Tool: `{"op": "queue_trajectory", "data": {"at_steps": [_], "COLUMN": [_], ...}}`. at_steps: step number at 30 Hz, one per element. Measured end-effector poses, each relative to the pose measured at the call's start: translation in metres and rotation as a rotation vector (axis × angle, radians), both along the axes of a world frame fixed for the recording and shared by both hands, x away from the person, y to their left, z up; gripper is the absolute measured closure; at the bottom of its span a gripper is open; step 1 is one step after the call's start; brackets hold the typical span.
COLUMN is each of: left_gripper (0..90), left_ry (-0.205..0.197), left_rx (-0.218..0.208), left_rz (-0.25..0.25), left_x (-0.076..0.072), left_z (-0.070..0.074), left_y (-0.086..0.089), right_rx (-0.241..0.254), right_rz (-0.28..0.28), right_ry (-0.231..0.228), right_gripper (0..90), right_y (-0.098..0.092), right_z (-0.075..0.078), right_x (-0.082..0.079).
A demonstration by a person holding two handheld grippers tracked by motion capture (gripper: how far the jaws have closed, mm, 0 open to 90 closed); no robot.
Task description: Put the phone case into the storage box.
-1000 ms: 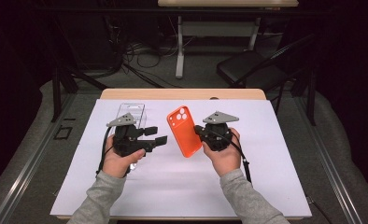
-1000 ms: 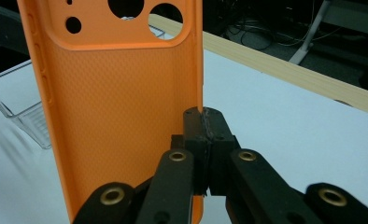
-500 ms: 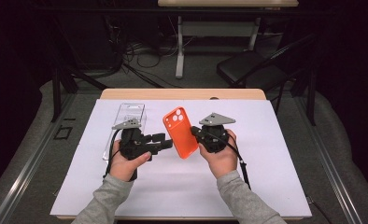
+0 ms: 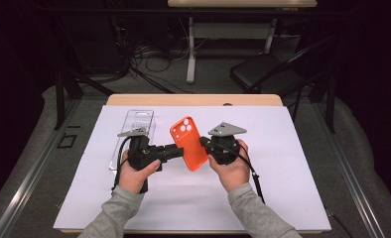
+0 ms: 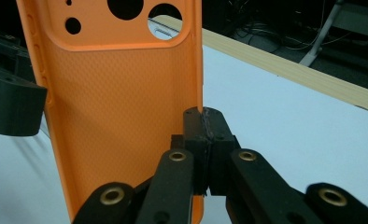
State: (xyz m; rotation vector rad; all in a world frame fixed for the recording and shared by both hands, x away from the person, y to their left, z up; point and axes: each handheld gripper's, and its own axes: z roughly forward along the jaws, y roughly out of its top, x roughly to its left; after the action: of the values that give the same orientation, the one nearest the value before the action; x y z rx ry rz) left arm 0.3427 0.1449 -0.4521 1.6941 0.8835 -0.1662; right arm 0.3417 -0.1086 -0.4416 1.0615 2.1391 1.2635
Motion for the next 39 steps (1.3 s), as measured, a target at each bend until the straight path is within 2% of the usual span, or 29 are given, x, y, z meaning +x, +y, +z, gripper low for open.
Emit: {"op": "queue_trajectory", "data": {"at_steps": [5,16,28,39], "left_gripper": [63.3,69.4,76.5,79.2], "left_ry": [0.037,0.037,0.018,0.058], "left_rx": [-0.005,0.006,0.030,0.019], "left_rz": [-0.004,0.006,0.034,0.059], "left_x": [0.001,-0.001,-0.003,-0.003], "left_z": [-0.003,-0.004,-0.003,-0.004], "left_y": [-0.001,-0.002,-0.003,-0.002], "right_rx": [0.001,0.003,0.001,0.007], "right_rz": [0.010,0.029,0.038,0.036], "right_ry": [0.003,0.008,0.017,0.019], "right_gripper": [89.6,89.6,89.5,89.3], "right_y": [0.002,0.007,0.011,0.011], "right_z": [-0.001,-0.002,-0.004,-0.006], "right_x": [-0.001,-0.004,-0.005,-0.006]}}
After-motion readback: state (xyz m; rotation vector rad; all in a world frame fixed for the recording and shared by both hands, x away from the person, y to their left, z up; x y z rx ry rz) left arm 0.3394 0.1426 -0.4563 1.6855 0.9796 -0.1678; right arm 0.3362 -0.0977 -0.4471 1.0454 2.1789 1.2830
